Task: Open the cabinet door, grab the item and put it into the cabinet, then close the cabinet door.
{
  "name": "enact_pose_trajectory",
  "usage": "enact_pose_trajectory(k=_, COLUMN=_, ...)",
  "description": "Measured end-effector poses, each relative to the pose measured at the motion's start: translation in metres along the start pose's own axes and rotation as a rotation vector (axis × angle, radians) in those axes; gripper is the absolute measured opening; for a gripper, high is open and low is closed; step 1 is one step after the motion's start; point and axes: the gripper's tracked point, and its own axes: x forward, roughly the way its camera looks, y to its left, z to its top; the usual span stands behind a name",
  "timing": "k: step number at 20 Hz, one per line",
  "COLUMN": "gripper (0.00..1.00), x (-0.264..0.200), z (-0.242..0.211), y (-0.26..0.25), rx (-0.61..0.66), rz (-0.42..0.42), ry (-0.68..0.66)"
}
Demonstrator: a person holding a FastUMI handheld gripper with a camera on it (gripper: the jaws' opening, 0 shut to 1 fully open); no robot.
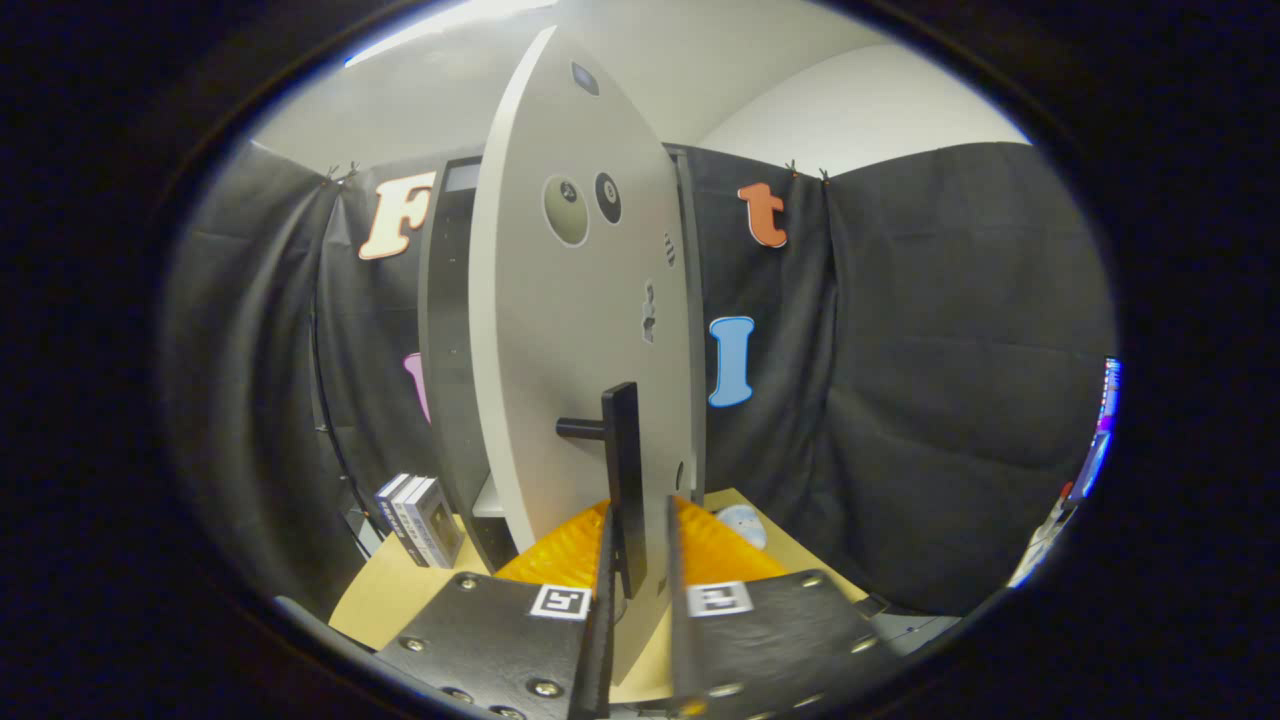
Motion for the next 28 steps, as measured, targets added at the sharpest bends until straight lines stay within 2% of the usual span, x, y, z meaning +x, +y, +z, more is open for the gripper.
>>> enact_pose_trajectory(k=1, gripper=0.17, x=0.007, z=-0.001, y=-0.011, rx=0.003, rz=-0.006, ry=0.0)
enact_pose_trajectory(k=6, gripper=0.17, x=0.008, z=0.004, y=-0.062, rx=-0.022, rz=-0.066, ry=-0.021)
enact_pose_trajectory(k=11, gripper=0.12, x=0.017, z=0.009, y=-0.103, rx=-0.012, rz=-0.073, ry=-0.022)
enact_pose_trajectory(k=16, gripper=0.11, x=0.023, z=0.008, y=-0.12, rx=0.044, rz=0.054, ry=-0.021)
enact_pose_trajectory(k=28, gripper=0.11, x=0.041, z=0.01, y=-0.163, rx=0.039, rz=0.156, ry=-0.011)
